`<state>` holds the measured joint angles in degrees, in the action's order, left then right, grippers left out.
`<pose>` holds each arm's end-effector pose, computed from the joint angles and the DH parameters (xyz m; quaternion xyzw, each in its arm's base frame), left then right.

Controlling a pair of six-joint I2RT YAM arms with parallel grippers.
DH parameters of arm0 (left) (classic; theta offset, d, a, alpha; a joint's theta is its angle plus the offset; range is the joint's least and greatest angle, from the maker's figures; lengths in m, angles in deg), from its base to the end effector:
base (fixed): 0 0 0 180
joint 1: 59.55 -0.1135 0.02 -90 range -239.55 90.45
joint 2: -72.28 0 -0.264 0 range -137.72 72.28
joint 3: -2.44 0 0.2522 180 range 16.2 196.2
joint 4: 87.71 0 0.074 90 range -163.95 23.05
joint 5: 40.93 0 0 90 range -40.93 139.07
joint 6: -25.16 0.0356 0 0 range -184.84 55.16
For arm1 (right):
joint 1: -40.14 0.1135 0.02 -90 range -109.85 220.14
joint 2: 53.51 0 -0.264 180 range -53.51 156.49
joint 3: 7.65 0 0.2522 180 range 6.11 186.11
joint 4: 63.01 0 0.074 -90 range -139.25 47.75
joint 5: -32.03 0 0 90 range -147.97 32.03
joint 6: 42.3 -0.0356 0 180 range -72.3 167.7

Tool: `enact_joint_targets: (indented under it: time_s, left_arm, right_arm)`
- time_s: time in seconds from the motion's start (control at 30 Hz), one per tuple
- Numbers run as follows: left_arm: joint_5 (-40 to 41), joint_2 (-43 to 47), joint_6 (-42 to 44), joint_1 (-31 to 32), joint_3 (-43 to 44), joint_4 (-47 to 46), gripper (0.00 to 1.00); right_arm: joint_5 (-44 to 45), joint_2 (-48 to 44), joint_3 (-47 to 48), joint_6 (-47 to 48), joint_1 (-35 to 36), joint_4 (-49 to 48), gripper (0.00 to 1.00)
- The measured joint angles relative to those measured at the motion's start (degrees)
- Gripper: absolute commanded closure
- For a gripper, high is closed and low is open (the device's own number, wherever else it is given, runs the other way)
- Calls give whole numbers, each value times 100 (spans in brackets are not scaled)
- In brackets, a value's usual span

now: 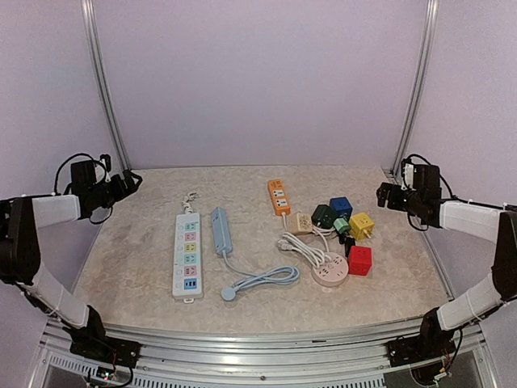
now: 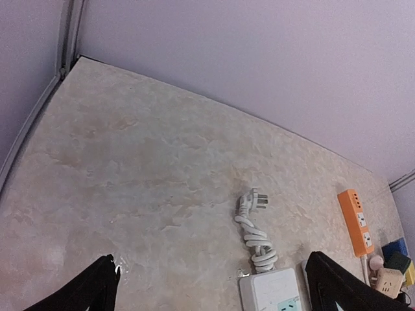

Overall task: Pull the plug off the socket
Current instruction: Reset both arms

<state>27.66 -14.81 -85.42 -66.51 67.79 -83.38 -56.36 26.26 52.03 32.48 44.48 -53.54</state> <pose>0.3362 0.0279 0.2367 -0.1029 0.8331 -0.2182 0.4978 0.3045 0.0221 0.2326 0.0890 0.8595 0.0735 0.4980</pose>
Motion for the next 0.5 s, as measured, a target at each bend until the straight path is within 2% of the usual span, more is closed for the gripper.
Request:
enact_joint_targets:
  time_s: [0.2,0.33,0.5]
  left_arm:
    - [492,826,2,-660,-1097,-820,1]
    - [1056,1217,293,-658,-1631,-1451,1]
    - [1497,1252,675,-632,-2317,-2417,1]
  right_arm:
    - [-46,-800,-833,254,-411,-863,0]
    - [181,-1241,-1547,448,-466,-1746,0]
    - [595,-1390,-2629,704,-479,-3047,0]
